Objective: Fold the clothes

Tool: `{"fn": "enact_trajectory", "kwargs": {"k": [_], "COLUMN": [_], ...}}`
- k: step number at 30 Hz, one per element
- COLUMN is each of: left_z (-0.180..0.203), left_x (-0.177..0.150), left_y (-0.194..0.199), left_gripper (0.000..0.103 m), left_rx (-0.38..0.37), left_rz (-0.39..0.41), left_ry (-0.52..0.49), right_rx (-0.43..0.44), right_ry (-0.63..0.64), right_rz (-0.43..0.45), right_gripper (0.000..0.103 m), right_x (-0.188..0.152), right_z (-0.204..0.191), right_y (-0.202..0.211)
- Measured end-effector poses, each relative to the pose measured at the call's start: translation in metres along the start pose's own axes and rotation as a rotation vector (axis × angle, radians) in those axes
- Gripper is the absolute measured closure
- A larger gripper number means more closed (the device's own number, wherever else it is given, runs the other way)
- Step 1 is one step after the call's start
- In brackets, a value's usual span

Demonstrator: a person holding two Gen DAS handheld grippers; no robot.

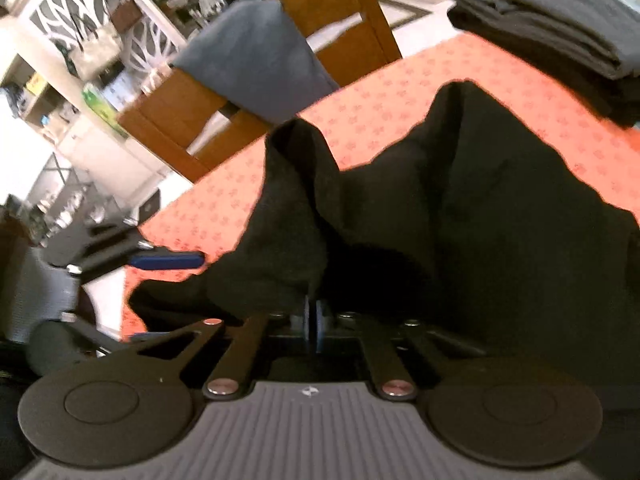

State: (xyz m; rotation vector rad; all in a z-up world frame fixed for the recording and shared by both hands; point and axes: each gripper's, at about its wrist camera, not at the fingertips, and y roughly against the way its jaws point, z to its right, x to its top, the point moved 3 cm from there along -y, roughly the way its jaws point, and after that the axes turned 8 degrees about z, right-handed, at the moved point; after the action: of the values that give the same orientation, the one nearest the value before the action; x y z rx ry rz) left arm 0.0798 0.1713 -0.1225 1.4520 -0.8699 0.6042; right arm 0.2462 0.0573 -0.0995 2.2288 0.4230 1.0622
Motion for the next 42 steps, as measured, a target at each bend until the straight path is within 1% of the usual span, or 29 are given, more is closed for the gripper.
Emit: {"fn": "enact_trajectory", "kwargs": {"k": [1, 2, 3, 5, 6, 10, 12, 13, 14, 16, 17, 19, 20, 21, 25, 28, 31, 32, 33, 35, 36, 38, 40, 41, 42], "left_z": [0.001, 0.002, 0.002, -0.001, -0.003, -0.009, -0.01, -0.011, -0.01, -0.007, -0.004, 0.002, 0.005, 0.008, 0.024, 0.04, 0.05, 0.054, 0.057, 0.064, 0.062, 0.057, 0.051, 0.048, 0.046], "left_x": [-0.002, -0.003, -0.005, -0.007, -0.008, -0.018, -0.023, -0.025, -0.025, -0.021, -0.018, -0.012, -0.01, -0.007, 0.004, 0.01, 0.008, 0.007, 0.006, 0.005, 0.006, 0.01, 0.014, 0.016, 0.018], "left_y": [0.0, -0.001, 0.0, 0.007, 0.009, 0.013, 0.015, 0.017, 0.02, 0.023, 0.023, 0.025, 0.025, 0.025, 0.01, -0.004, -0.014, -0.017, -0.021, -0.027, -0.025, -0.02, -0.017, -0.016, -0.015], "left_gripper": [0.068, 0.075, 0.08, 0.083, 0.083, 0.083, 0.081, 0.081, 0.081, 0.077, 0.072, 0.065, 0.059, 0.057, 0.053, 0.053, 0.054, 0.065, 0.084, 0.096, 0.098, 0.099, 0.099, 0.099, 0.099], "left_rx": [0.008, 0.016, 0.025, 0.044, 0.054, 0.055, 0.048, 0.042, 0.035, 0.022, 0.017, 0.006, 0.001, -0.006, -0.073, -0.12, -0.137, -0.143, -0.149, -0.16, -0.155, -0.146, -0.146, -0.148, -0.151], "left_rz": [-0.004, -0.008, -0.009, 0.01, 0.015, -0.018, -0.033, -0.037, -0.027, -0.005, 0.008, 0.033, 0.045, 0.057, 0.078, 0.092, 0.09, 0.089, 0.088, 0.089, 0.103, 0.126, 0.135, 0.136, 0.137], "left_ry": [-0.015, -0.03, -0.042, -0.047, -0.049, -0.028, -0.031, -0.036, -0.044, -0.069, -0.085, -0.115, -0.13, -0.144, -0.184, -0.239, -0.272, -0.283, -0.294, -0.313, -0.299, -0.255, -0.213, -0.193, -0.174], "right_rx": [0.014, 0.03, 0.05, 0.046, 0.037, 0.001, -0.017, -0.026, -0.035, -0.054, -0.063, -0.081, -0.09, -0.111, -0.207, -0.223, -0.23, -0.234, -0.238, -0.245, -0.249, -0.262, -0.281, -0.295, -0.31], "right_ry": [-0.006, -0.005, 0.002, 0.024, 0.036, 0.085, 0.11, 0.122, 0.135, 0.159, 0.172, 0.197, 0.209, 0.228, 0.325, 0.386, 0.458, 0.482, 0.506, 0.541, 0.556, 0.587, 0.618, 0.634, 0.651], "right_rz": [0.008, 0.025, 0.049, 0.057, 0.055, 0.046, 0.042, 0.04, 0.037, 0.033, 0.031, 0.026, 0.024, 0.031, 0.037, 0.013, -0.023, -0.036, -0.05, -0.065, -0.07, -0.081, -0.09, -0.093, -0.096], "right_gripper": [0.099, 0.1, 0.1, 0.1, 0.1, 0.1, 0.098, 0.095, 0.094, 0.094, 0.093, 0.083, 0.081, 0.079, 0.074, 0.07, 0.067, 0.067, 0.067, 0.066, 0.065, 0.065, 0.066, 0.07, 0.089], "right_x": [0.0, 0.0, 0.0, -0.004, -0.007, -0.018, -0.024, -0.027, -0.03, -0.035, -0.038, -0.044, -0.046, -0.045, -0.029, -0.025, -0.024, -0.024, -0.024, -0.025, -0.026, -0.029, -0.032, -0.034, -0.035], "right_z": [-0.001, -0.004, -0.009, -0.013, -0.014, -0.019, -0.021, -0.022, -0.023, -0.025, -0.026, -0.028, -0.029, -0.029, -0.021, -0.017, -0.016, -0.015, -0.015, -0.014, -0.014, -0.011, -0.008, -0.006, -0.004], "right_y": [0.005, 0.011, 0.019, 0.025, 0.026, 0.032, 0.035, 0.037, 0.038, 0.041, 0.043, 0.046, 0.047, 0.05, 0.049, 0.039, 0.025, 0.02, 0.016, 0.008, 0.003, -0.003, -0.009, -0.01, -0.011]}}
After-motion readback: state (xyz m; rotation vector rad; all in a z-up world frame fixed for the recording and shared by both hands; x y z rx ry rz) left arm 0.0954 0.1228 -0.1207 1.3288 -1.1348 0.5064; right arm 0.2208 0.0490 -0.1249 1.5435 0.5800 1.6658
